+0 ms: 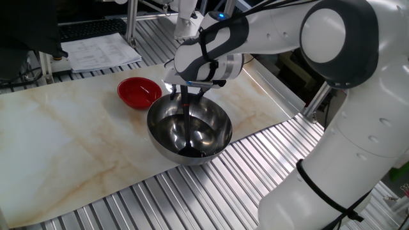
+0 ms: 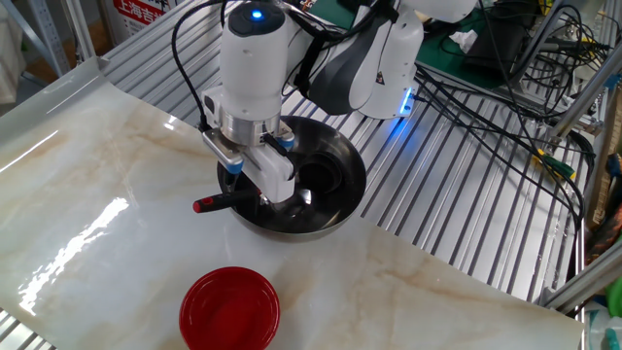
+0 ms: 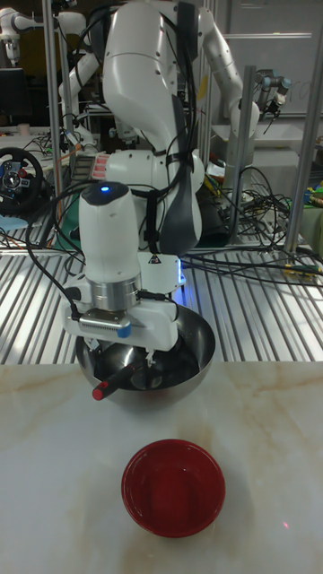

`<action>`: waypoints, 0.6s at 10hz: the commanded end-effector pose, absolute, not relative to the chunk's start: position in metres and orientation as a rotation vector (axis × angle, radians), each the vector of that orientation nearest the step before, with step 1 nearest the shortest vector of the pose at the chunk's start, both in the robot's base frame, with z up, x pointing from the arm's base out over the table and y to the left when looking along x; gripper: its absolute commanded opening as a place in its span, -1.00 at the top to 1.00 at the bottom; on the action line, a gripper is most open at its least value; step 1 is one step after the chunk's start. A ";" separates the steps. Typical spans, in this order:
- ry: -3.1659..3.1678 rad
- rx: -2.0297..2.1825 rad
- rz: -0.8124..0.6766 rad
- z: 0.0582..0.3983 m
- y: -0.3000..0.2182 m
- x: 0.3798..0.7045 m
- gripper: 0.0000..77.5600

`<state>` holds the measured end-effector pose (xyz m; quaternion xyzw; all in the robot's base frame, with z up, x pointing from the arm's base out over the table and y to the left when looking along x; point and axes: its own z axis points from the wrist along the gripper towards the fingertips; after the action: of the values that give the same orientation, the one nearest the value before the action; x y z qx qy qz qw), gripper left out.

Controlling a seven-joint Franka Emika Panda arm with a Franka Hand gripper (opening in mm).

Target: Scoop water with a large spoon from one bowl to another

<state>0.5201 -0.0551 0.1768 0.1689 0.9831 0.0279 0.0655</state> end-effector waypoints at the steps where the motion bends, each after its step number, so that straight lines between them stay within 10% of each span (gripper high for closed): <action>1: 2.948 0.502 0.071 0.170 -0.056 0.521 -1.00; 6: 2.954 0.473 0.066 0.169 -0.057 0.521 -1.00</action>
<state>0.5193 -0.0563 0.1670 0.1586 0.9844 0.0223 0.0725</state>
